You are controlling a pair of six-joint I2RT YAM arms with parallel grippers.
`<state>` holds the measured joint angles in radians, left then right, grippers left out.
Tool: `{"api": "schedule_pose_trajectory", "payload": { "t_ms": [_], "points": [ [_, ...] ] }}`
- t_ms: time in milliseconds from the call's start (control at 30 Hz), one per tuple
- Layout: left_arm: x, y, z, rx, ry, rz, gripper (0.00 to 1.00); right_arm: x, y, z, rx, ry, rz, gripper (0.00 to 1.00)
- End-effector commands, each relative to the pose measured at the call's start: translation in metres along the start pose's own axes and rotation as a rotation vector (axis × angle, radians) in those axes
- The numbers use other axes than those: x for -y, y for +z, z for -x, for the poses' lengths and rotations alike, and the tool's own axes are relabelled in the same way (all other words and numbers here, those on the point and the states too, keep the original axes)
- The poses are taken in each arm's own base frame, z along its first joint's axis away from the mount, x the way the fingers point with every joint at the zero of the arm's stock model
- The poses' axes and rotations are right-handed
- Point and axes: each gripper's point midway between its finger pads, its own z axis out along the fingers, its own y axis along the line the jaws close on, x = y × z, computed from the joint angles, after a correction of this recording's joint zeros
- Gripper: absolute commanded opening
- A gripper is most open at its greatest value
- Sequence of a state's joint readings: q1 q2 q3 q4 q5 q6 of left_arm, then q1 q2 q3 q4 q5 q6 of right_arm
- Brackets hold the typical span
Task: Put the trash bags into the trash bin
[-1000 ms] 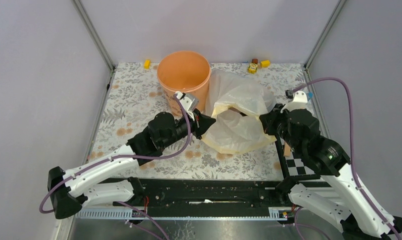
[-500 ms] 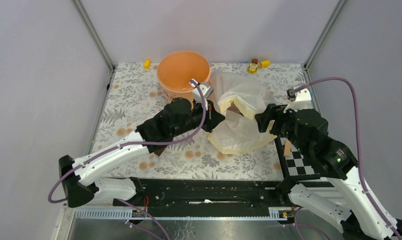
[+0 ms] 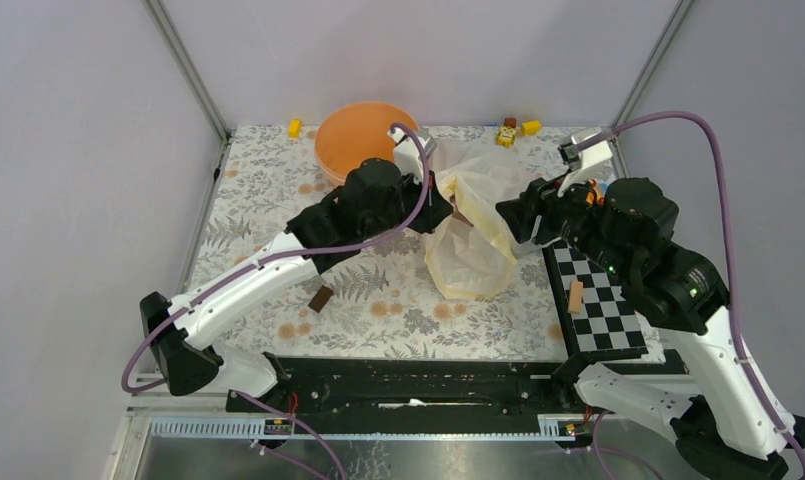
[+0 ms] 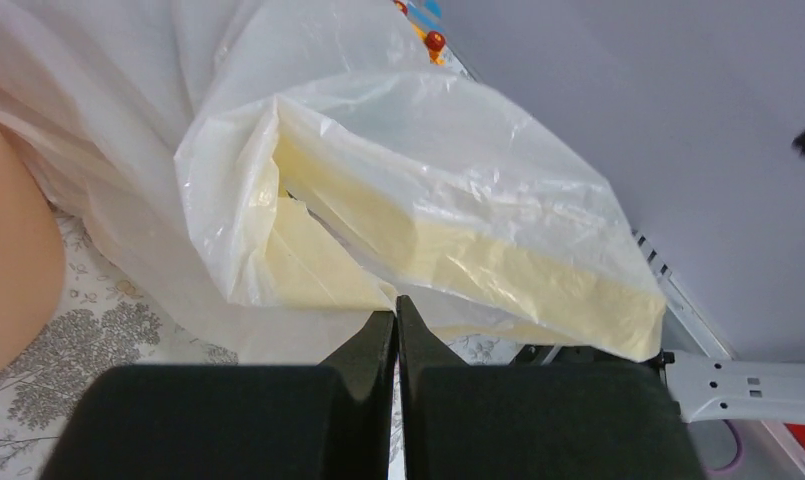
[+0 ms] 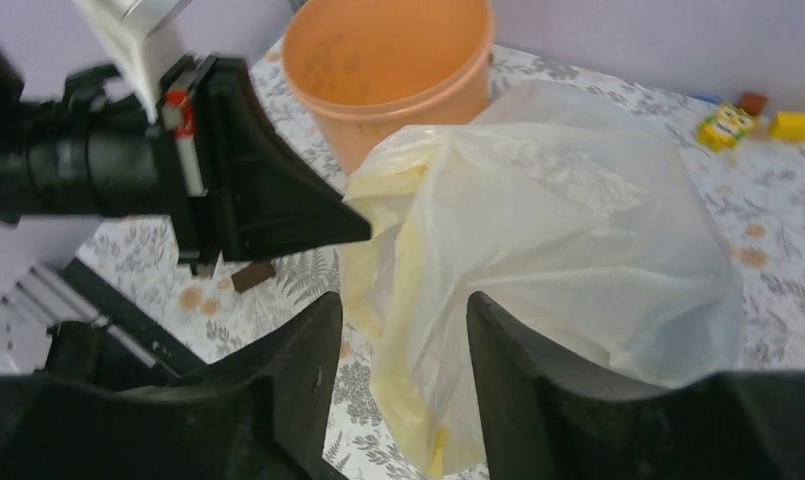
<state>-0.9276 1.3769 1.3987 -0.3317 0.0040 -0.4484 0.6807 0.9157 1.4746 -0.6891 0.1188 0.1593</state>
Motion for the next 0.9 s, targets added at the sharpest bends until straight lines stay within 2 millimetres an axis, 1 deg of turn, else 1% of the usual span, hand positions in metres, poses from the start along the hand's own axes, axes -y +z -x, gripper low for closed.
{"api": "schedule_pose_trajectory", "payload": {
  "t_ms": [0,67,200,267,333,400,433,467,600,733,867],
  "points": [
    [0.010,-0.011,0.034,0.053,-0.018,-0.035,0.00,-0.039,0.005,-0.002,-0.037,-0.061,0.225,0.51],
    [0.008,-0.015,0.036,0.058,-0.025,-0.035,0.00,-0.049,0.010,-0.014,-0.063,-0.066,0.285,0.44],
    [0.001,-0.023,0.038,0.068,-0.037,-0.023,0.00,-0.066,0.012,-0.036,-0.073,-0.091,0.385,0.33],
    [0.001,-0.028,0.039,0.072,-0.039,-0.024,0.00,-0.074,0.015,-0.048,-0.095,-0.101,0.415,0.27],
    [0.002,-0.035,0.040,0.077,-0.039,-0.026,0.00,-0.076,0.022,-0.061,-0.127,-0.116,0.399,0.22],
    [0.002,-0.040,0.041,0.080,-0.039,-0.028,0.00,-0.072,0.033,-0.075,-0.161,-0.132,0.340,0.15],
    [0.003,-0.043,0.041,0.084,-0.039,-0.028,0.00,-0.068,0.039,-0.080,-0.171,-0.143,0.297,0.13],
    [0.002,-0.046,0.042,0.088,-0.039,-0.025,0.00,-0.059,0.046,-0.083,-0.174,-0.146,0.226,0.10],
    [-0.006,-0.054,0.041,0.096,-0.038,0.012,0.00,-0.008,0.067,-0.075,-0.075,-0.095,-0.099,0.01],
    [-0.022,-0.058,0.038,0.103,-0.030,0.078,0.00,0.028,0.079,-0.076,-0.023,-0.099,-0.330,0.00],
    [-0.030,-0.061,0.040,0.117,-0.014,0.107,0.00,0.061,0.087,-0.075,0.016,-0.136,-0.554,0.00]
  ]
}}
